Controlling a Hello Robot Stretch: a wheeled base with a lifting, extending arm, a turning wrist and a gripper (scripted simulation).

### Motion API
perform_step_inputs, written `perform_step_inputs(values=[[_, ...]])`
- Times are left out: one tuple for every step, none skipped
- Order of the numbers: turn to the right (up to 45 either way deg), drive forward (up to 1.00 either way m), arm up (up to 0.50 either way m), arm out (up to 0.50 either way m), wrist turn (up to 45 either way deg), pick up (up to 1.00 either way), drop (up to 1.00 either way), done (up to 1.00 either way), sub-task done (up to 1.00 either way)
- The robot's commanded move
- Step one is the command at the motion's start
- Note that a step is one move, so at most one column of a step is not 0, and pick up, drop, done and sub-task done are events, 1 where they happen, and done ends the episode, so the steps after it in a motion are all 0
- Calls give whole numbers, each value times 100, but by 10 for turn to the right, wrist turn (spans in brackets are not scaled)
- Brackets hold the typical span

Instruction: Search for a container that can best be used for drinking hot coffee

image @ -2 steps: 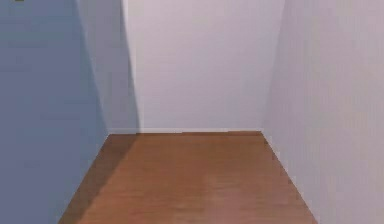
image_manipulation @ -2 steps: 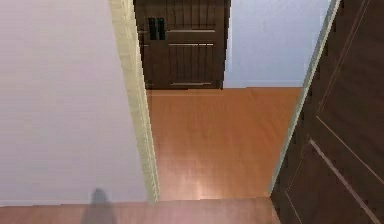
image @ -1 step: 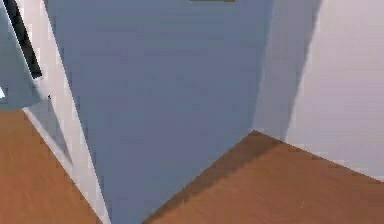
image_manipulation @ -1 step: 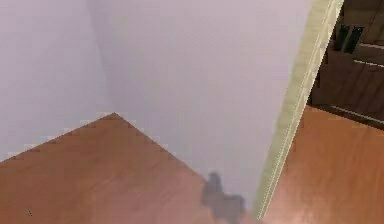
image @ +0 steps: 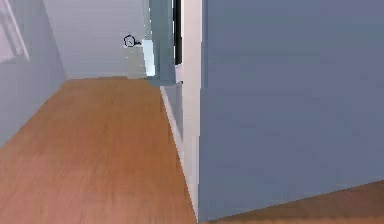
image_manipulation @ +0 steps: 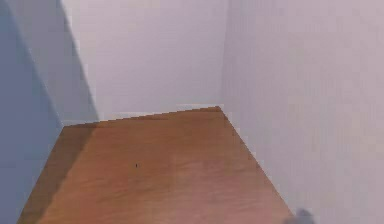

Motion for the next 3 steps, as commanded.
perform_step_inputs(values=[[0,5,0,0,0,0,0,0,0],[-360,0,0,0,0,0,0,0,0],[0,100,0,0,0,0,0,0,0]])
